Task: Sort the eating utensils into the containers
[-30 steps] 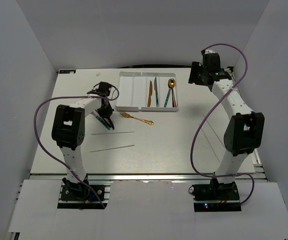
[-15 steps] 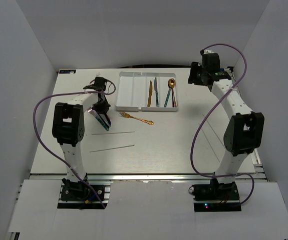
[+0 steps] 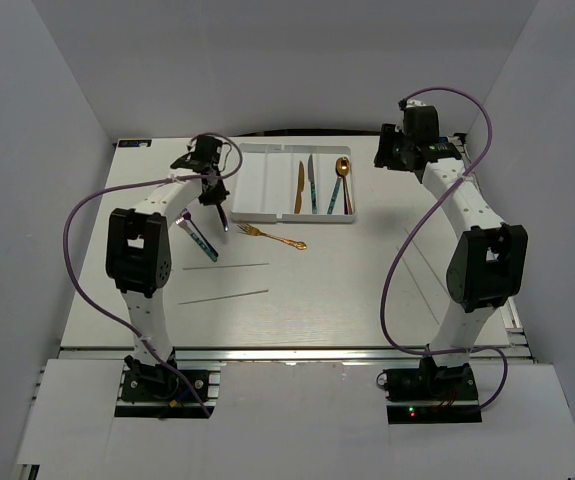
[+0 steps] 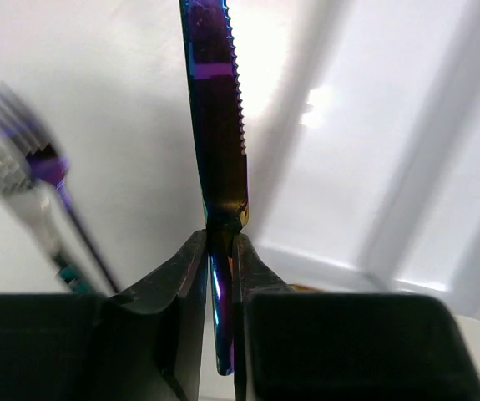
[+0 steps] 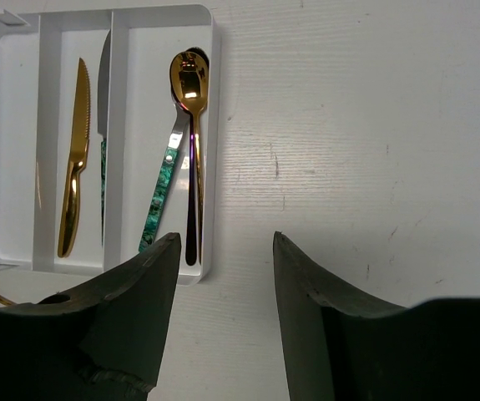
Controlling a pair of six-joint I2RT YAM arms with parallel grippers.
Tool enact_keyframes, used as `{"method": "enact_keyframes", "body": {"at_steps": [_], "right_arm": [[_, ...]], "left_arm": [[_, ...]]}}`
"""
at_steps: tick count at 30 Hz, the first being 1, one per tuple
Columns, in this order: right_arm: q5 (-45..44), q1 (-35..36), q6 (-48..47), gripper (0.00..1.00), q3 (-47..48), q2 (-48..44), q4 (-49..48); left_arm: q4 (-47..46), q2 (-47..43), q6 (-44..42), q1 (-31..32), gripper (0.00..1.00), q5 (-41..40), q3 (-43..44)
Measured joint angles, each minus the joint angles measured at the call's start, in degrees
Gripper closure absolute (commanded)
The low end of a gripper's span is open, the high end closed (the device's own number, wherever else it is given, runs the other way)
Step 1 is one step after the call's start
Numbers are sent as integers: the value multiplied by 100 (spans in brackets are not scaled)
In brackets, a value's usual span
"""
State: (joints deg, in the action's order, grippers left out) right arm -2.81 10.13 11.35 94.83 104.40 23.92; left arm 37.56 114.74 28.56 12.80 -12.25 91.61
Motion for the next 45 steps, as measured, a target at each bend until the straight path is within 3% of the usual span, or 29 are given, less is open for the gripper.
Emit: {"method": "enact_keyframes", "body": {"at_steps": [10,14,19,30,43,45], "right_arm": [[-4,0,0,45,-2,0,-2],[-13,0,-2,45,-2,0,-4],[-46,0,-11,45,-4,0,-4],[-68,0,-48,45,-4,0,-4],[-70,0,-48,44,-4,0,-2],[-70,0,-48,42,-4,0,-2]], "left_arm": [[-1727,424,-1176,1161,100,743,1545],[-2457,1169,-1419,1508,100,1104,2245],[-3045,1932,-1596,1628,100,1357,2446],[-3195,2400,-1388,1663,100,1366,2413],[-2540,2400,-446,1665,100,1228,2118],[-2437,2400,-398,1665,92,1228,2090]]}}
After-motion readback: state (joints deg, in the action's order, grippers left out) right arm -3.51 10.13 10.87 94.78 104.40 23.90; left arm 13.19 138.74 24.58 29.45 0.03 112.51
